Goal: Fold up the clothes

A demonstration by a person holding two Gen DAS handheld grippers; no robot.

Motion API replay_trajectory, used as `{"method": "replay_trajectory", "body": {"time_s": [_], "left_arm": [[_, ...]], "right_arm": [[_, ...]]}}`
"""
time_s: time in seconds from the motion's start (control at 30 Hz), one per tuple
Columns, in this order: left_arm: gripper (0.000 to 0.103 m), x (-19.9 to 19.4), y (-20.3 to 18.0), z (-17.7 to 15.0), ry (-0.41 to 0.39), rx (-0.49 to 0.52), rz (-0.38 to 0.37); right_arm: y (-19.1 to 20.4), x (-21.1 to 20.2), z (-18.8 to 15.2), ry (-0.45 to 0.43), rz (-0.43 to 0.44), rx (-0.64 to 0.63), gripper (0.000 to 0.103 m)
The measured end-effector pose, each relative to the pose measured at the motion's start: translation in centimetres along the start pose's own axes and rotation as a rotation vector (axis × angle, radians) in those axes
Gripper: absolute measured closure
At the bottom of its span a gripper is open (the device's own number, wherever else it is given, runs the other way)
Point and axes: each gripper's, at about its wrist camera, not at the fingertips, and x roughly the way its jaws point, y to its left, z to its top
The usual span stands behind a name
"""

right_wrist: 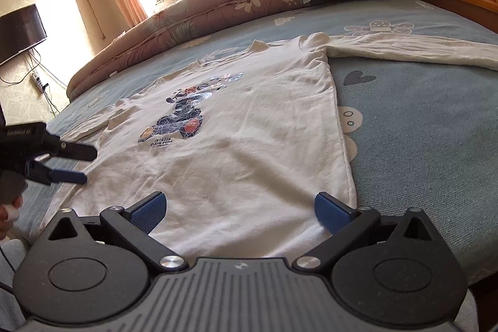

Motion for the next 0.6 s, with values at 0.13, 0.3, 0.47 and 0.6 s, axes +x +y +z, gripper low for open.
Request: {"method": "replay_trajectory", "body": {"time_s": [0.13,0.3,0.47,0.6], "left_arm": [[0.001,-0.7,-0.3,-2.1,-0.007,-0.001,0.010],[0.001,-1.6,-0.7,-4.7,-0.016,-0.002,0.022],[0.001,-2.2,-1.6,-5.8,-0.031,0.055,0.049],[0.001,-2.5,-2.7,-6.1,-0.053,0.165,0.106]], "right_arm": [[-0.1,-0.2,-0.1,-0.005,0.008,0.003,0.000],[-0.2,-0.4,-0.2,-0.009,0.012,0.005,0.000],[-0.1,-0.6,-0.3,-0.010,0.010,-0.001,0.000],[-0.2,-0.7,-0.4,-0.017,0.014,0.011,0.000]]}}
